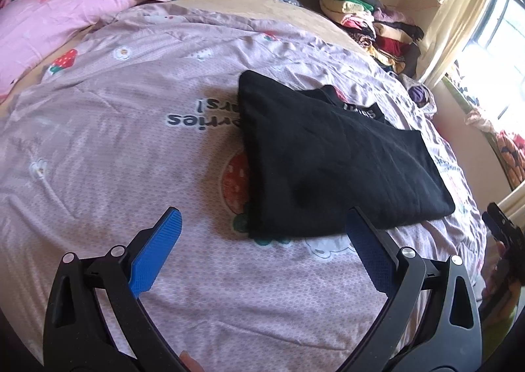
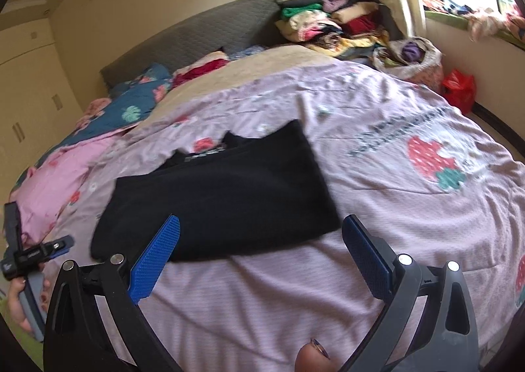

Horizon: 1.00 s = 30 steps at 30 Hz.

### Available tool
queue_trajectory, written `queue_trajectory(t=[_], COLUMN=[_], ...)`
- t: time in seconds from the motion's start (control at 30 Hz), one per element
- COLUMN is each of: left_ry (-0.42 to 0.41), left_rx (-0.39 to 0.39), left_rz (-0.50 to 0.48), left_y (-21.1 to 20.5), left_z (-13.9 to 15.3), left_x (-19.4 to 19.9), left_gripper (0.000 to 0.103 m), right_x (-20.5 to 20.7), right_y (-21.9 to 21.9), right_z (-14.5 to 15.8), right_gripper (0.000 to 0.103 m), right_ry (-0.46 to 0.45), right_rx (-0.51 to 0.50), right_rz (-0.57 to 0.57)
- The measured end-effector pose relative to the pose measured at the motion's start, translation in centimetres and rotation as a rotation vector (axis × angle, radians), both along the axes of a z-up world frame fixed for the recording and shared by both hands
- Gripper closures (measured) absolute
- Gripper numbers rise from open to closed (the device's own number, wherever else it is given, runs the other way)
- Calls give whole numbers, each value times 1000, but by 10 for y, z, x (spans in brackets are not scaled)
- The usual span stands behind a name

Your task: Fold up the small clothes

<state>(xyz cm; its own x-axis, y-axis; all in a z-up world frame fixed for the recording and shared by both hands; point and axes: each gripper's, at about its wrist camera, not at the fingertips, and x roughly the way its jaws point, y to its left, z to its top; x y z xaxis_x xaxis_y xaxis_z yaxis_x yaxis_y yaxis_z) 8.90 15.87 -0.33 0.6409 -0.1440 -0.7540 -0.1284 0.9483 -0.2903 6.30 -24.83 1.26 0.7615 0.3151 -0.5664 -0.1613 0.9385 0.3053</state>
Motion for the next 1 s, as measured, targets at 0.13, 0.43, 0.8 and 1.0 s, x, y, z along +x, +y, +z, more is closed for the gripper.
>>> queue_trajectory(t=[0.13, 0.43, 0.8, 1.0], left_ry=[-2, -4, -26, -27], left_rx=[-5, -22, 0, 9], left_rz=[14, 53, 65, 58], left_y=[10, 36, 49, 50], left_z=[-1, -3, 3, 3], left_x=[-3, -4, 23, 46], left_gripper=[10, 10, 10, 10], right_x=[-7, -20, -8, 0], right_y=[32, 125, 213, 240], right_z=[7, 24, -4, -34], right_gripper=[5, 4, 4, 4], right_ry=[-3, -27, -11, -2], right_rx=[13, -13, -261, -398], right_rz=[79, 286, 381, 411])
